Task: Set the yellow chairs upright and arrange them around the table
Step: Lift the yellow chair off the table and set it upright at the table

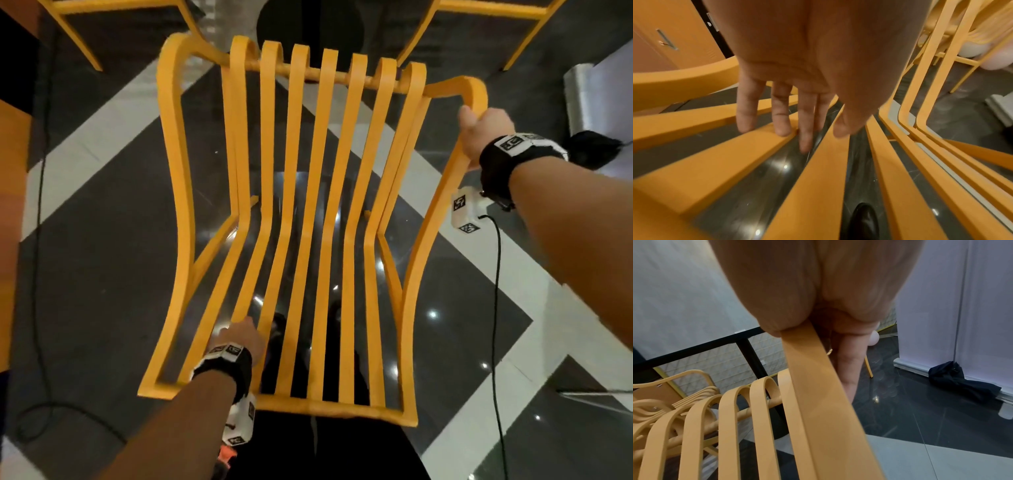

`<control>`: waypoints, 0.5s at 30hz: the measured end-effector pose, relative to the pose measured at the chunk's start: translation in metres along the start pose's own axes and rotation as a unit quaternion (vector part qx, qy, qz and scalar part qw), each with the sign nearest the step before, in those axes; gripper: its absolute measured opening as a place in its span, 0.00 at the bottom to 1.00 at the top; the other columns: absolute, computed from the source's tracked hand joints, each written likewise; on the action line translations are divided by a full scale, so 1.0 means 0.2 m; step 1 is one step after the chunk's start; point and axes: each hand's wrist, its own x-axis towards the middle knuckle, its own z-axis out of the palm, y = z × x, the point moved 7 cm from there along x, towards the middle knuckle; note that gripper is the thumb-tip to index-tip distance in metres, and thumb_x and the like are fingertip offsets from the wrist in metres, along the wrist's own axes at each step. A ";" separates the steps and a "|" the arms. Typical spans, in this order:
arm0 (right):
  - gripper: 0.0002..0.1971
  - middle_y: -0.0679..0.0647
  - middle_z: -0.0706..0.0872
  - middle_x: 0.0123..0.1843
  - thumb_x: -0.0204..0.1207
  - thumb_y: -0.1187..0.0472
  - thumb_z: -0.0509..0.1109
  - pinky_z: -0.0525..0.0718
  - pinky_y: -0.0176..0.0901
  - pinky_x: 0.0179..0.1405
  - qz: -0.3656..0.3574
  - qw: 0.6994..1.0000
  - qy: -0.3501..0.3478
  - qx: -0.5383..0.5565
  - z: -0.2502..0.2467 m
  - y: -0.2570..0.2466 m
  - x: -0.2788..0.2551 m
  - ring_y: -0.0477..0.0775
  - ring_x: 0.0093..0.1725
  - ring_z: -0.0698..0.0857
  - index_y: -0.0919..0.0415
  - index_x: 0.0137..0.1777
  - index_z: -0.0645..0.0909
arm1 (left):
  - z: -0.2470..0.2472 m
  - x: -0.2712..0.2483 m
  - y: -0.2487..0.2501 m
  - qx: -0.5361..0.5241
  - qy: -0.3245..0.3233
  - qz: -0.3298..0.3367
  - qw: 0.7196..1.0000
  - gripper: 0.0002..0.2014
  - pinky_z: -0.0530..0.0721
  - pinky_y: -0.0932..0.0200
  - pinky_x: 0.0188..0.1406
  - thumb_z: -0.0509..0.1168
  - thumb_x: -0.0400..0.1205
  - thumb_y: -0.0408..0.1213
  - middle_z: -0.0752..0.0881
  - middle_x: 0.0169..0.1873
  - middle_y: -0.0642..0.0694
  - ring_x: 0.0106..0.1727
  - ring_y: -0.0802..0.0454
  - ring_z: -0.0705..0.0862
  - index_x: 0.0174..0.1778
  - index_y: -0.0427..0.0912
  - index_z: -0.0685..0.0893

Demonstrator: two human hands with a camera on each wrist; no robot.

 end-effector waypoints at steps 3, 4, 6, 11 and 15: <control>0.27 0.66 0.89 0.48 0.80 0.40 0.54 0.89 0.66 0.49 0.011 1.000 -0.004 -0.004 0.00 -0.02 0.04 0.71 0.44 0.89 0.65 0.39 0.77 | 0.04 -0.04 0.06 0.073 -0.074 0.025 0.994 0.18 0.78 0.49 0.62 0.58 0.86 0.48 0.85 0.63 0.38 0.63 0.40 0.84 0.63 0.40 0.78; 0.28 0.67 0.89 0.49 0.78 0.39 0.54 0.89 0.67 0.50 0.011 1.000 -0.004 -0.007 0.00 -0.03 0.05 0.72 0.45 0.89 0.67 0.43 0.78 | 0.05 -0.05 0.06 0.088 -0.088 0.034 0.992 0.15 0.78 0.51 0.59 0.58 0.85 0.49 0.86 0.54 0.40 0.56 0.42 0.85 0.56 0.40 0.79; 0.30 0.66 0.88 0.52 0.77 0.37 0.54 0.89 0.68 0.49 0.014 1.000 -0.004 -0.009 0.00 -0.05 0.07 0.72 0.46 0.89 0.67 0.53 0.79 | 0.05 -0.06 0.06 0.074 -0.093 0.032 0.992 0.13 0.77 0.56 0.43 0.59 0.85 0.48 0.80 0.37 0.45 0.40 0.47 0.81 0.49 0.41 0.78; 0.35 0.66 0.79 0.64 0.77 0.37 0.60 0.82 0.68 0.60 -0.007 1.000 -0.009 -0.014 0.03 0.01 -0.02 0.73 0.62 0.82 0.65 0.73 0.65 | -0.03 -0.09 0.05 0.022 -0.081 0.010 0.996 0.25 0.85 0.50 0.48 0.64 0.83 0.49 0.87 0.51 0.38 0.51 0.41 0.87 0.68 0.33 0.76; 0.40 0.68 0.68 0.78 0.78 0.43 0.66 0.75 0.67 0.70 -0.083 0.988 -0.074 -0.112 0.12 0.11 -0.34 0.73 0.74 0.72 0.56 0.84 0.51 | -0.20 -0.15 0.11 0.017 -0.011 0.019 1.000 0.34 0.85 0.49 0.55 0.68 0.78 0.55 0.84 0.66 0.38 0.58 0.40 0.85 0.74 0.34 0.73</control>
